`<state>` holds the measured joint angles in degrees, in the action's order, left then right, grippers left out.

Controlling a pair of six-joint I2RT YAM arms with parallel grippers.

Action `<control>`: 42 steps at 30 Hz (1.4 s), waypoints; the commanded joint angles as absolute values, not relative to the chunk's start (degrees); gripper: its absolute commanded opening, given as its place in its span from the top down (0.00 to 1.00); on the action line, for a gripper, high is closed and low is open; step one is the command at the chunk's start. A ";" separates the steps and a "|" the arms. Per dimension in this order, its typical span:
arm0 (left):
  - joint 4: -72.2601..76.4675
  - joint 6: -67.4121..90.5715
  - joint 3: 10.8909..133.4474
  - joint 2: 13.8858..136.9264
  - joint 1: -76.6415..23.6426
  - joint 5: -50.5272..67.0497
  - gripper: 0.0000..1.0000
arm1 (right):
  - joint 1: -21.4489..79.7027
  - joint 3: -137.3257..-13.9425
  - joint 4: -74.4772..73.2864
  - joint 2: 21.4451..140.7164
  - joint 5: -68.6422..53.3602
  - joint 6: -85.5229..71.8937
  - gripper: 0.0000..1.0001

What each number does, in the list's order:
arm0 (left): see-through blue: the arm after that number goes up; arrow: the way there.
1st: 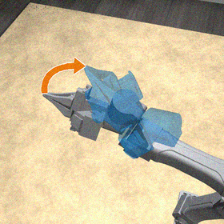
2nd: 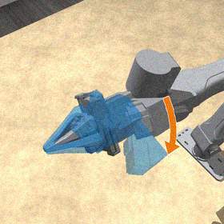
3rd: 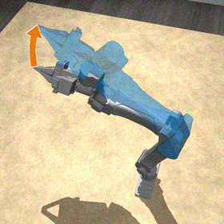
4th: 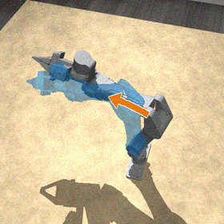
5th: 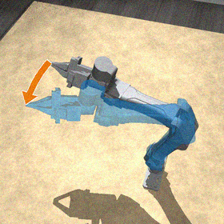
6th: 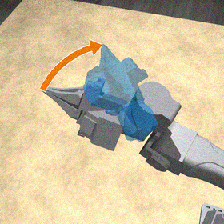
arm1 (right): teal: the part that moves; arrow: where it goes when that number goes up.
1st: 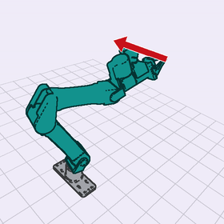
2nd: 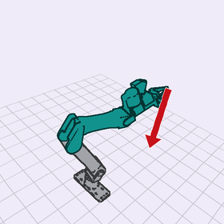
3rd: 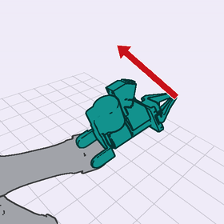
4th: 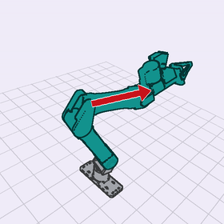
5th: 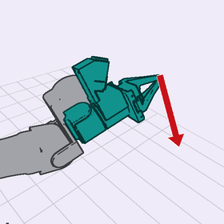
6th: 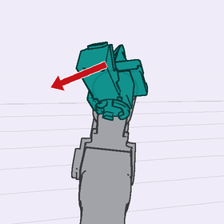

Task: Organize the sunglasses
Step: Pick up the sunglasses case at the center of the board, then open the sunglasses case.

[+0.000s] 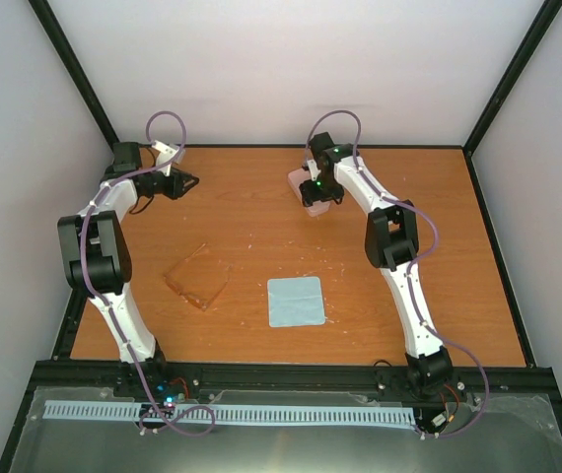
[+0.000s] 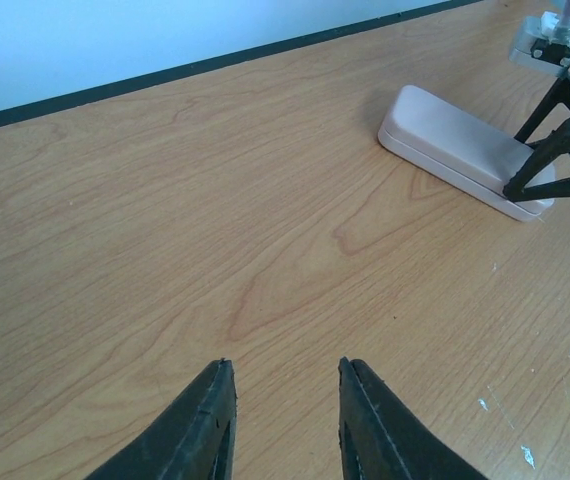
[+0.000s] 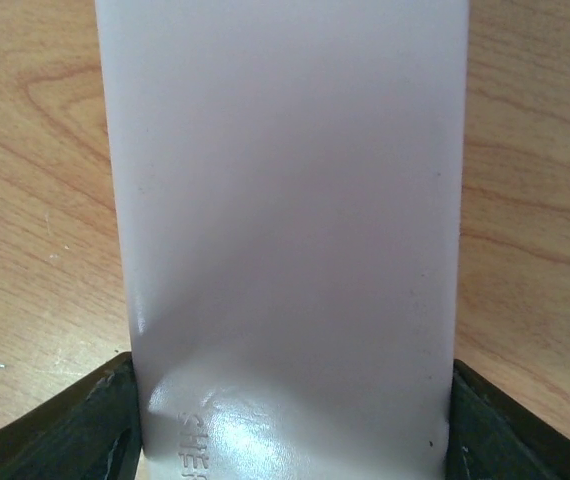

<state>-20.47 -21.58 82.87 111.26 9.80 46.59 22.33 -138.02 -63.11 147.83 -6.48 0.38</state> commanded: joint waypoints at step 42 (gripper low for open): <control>0.38 -11.41 81.37 105.71 -5.08 74.53 0.99 | 24.68 -119.21 -38.73 127.62 -54.29 -18.73 0.97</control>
